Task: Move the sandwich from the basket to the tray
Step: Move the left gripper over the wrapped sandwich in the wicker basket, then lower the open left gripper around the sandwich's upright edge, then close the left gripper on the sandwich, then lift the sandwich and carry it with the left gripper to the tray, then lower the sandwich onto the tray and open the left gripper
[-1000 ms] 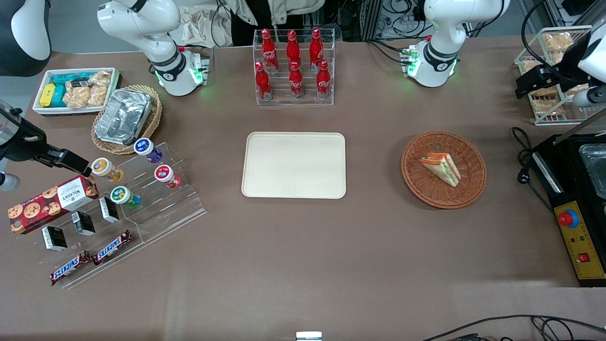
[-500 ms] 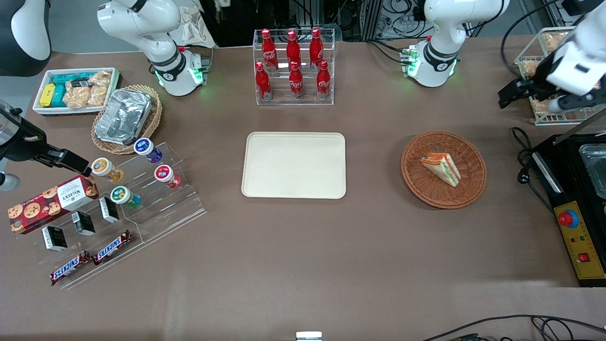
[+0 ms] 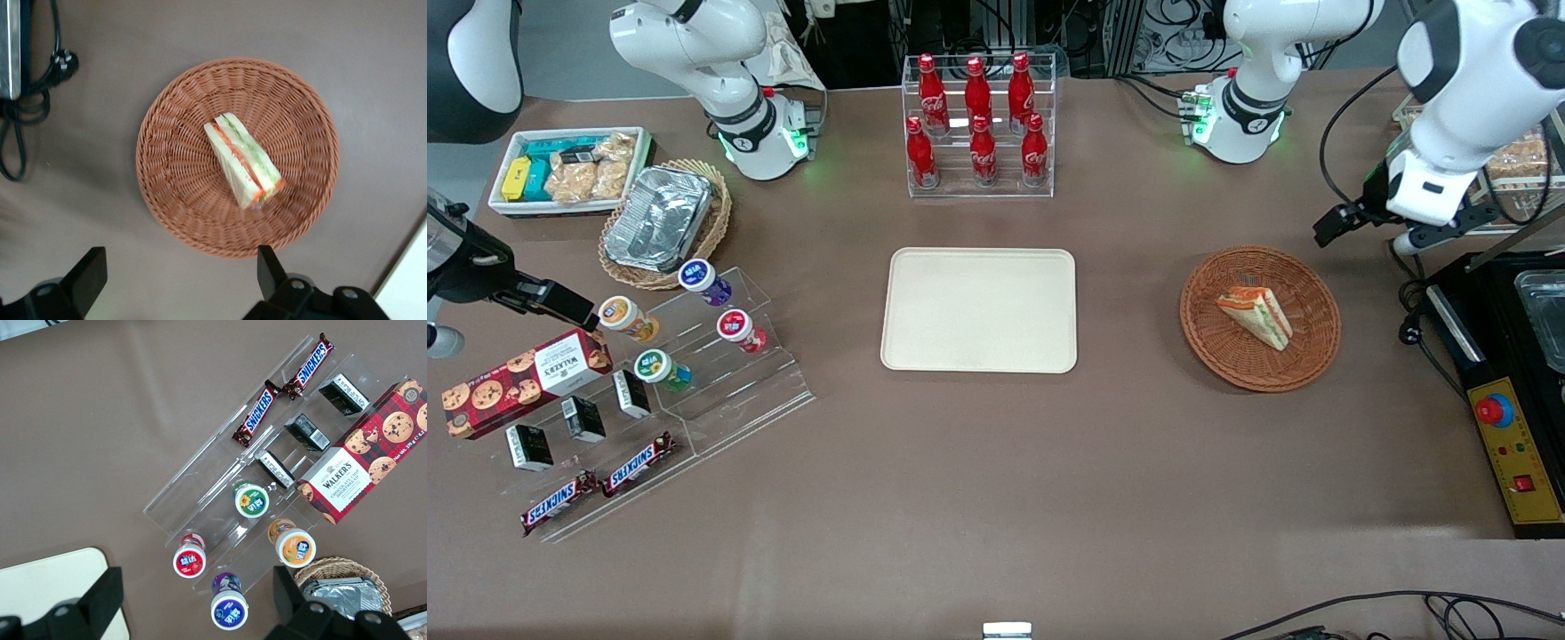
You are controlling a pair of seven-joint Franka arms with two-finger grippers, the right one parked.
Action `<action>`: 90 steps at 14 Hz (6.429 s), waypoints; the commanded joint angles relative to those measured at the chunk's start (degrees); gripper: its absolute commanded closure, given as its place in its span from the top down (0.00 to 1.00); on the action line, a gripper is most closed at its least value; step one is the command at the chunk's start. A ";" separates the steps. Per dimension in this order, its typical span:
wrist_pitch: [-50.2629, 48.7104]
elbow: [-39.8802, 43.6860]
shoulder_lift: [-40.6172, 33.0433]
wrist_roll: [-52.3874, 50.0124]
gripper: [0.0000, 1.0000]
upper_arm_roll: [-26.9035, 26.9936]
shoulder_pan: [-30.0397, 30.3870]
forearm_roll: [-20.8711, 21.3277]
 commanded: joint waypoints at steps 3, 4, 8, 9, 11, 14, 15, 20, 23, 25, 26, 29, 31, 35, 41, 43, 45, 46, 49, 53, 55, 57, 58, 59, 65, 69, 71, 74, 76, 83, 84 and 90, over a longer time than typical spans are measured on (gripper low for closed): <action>8.16 -0.94 5.82 -18.83 1.00 -0.64 -2.79 0.56; 10.79 -1.03 7.84 -20.77 1.00 -0.64 -3.32 0.57; 16.34 -1.03 13.56 -26.24 1.00 -0.64 -4.12 0.57; 17.66 -1.38 14.53 -27.63 1.00 -0.64 -4.21 0.57; 22.47 -4.61 15.24 -29.84 1.00 -0.64 -4.56 0.57; 30.50 -8.06 16.46 -34.22 1.00 -0.64 -4.64 0.57; 30.68 -7.89 16.65 -35.20 1.00 -0.64 -5.52 0.48; 31.73 -8.23 18.14 -35.82 1.00 -0.64 -5.79 0.57; 32.17 -8.33 18.40 -37.22 1.00 -0.55 -6.58 0.57; 32.35 -8.32 18.76 -37.40 1.00 -0.55 -6.75 0.57; 32.35 -8.24 18.84 -37.40 1.00 -0.55 -6.93 0.57; 35.33 -8.24 20.86 -38.19 1.00 -0.55 -8.24 0.57; 35.51 -7.97 21.74 -39.07 1.00 -0.38 -9.21 0.66; 35.60 -7.71 22.36 -39.69 0.98 -0.38 -9.30 2.76; 36.48 -8.06 23.15 -40.30 0.98 -0.12 -9.04 6.97; 36.57 -7.97 23.85 -40.30 0.90 0.06 -8.78 7.86; 36.57 -7.89 23.68 -41.44 0.77 0.06 -8.78 7.86; 36.57 -7.80 23.85 -41.88 0.69 0.06 -8.86 7.95; 36.48 -7.45 23.33 -43.02 0.46 0.76 -8.86 8.13; 22.47 -1.06 19.73 -44.52 0.12 0.68 -8.95 8.22; 10.35 5.70 18.32 -43.91 0.09 0.24 -9.21 8.22; -0.56 13.26 17.79 -43.29 0.09 -0.55 -9.30 8.13; -4.87 17.39 17.88 -43.12 0.07 -1.77 -9.22 8.13; -8.83 21.08 17.97 -43.20 0.04 -2.74 -9.22 8.04; -25.72 35.70 18.85 -36.37 0.00 -10.47 -9.22 5.85; -26.63 36.85 18.85 -29.85 0.00 -16.71 -9.22 1.01; -25.84 36.68 19.46 -28.44 0.00 -19.35 -9.22 -2.48; -20.24 35.02 22.35 -26.86 0.00 -21.73 -12.01 -3.65; -12.52 31.51 24.20 -26.51 0.00 -21.82 -14.65 -3.83; 13.15 22.81 32.46 -27.29 0.00 -21.65 -23.53 -2.77; 16.67 21.22 32.90 -26.95 0.00 -21.47 -24.93 -2.51; 24.17 21.38 40.90 -24.93 0.00 -21.65 -26.26 5.56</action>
